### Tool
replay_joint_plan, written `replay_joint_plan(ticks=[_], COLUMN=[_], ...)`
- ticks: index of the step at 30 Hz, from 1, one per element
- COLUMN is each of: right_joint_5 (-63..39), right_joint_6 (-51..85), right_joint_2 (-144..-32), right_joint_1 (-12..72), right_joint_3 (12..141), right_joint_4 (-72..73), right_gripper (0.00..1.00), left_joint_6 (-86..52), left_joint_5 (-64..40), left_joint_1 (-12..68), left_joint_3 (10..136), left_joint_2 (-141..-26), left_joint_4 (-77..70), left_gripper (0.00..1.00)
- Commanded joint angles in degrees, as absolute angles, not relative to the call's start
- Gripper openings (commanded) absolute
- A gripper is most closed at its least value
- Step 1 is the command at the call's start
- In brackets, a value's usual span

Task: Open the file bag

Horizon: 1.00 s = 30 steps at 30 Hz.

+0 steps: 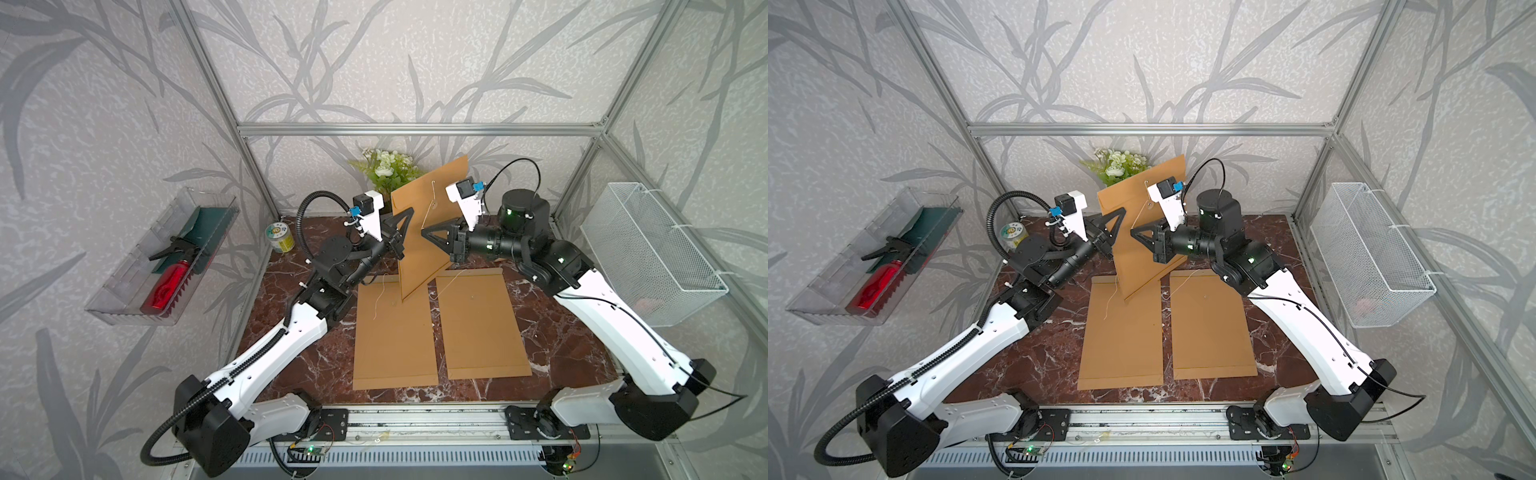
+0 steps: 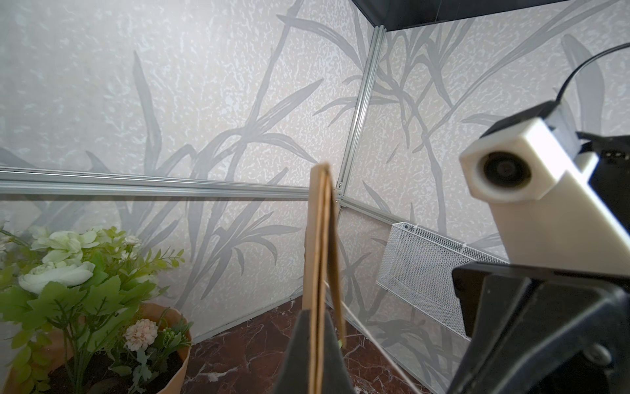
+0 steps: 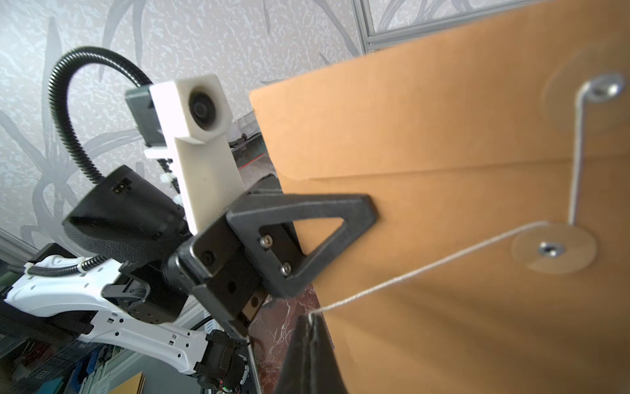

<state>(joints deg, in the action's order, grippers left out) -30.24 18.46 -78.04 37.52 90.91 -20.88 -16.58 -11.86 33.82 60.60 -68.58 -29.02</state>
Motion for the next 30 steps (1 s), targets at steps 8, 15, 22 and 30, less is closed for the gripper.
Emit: replay_joint_plan(ticks=[8, 15, 22, 30], right_joint_5=[-27.7, -27.8, -27.3, -24.1], right_joint_6=[22.5, 23.7, 24.0, 22.6], right_joint_2=[-76.7, -77.7, -77.8, -74.8], right_joint_1=[37.8, 37.8, 37.8, 36.9], right_joint_3=[81.0, 78.4, 76.4, 72.3], right_joint_4=[-13.9, -11.6, -10.8, -12.6], right_gripper=[0.0, 0.0, 0.0, 0.0], left_joint_6=[-18.8, -19.7, -19.4, -17.0], left_joint_5=[-12.0, -11.8, -11.3, -11.2], left_joint_1=[33.4, 33.4, 33.4, 33.3], left_joint_3=[63.3, 63.4, 63.6, 63.7], left_joint_2=[-69.1, -68.9, -68.5, -66.7], left_joint_4=[-34.2, -35.5, -35.6, -33.2], left_gripper=[0.0, 0.0, 0.0, 0.0])
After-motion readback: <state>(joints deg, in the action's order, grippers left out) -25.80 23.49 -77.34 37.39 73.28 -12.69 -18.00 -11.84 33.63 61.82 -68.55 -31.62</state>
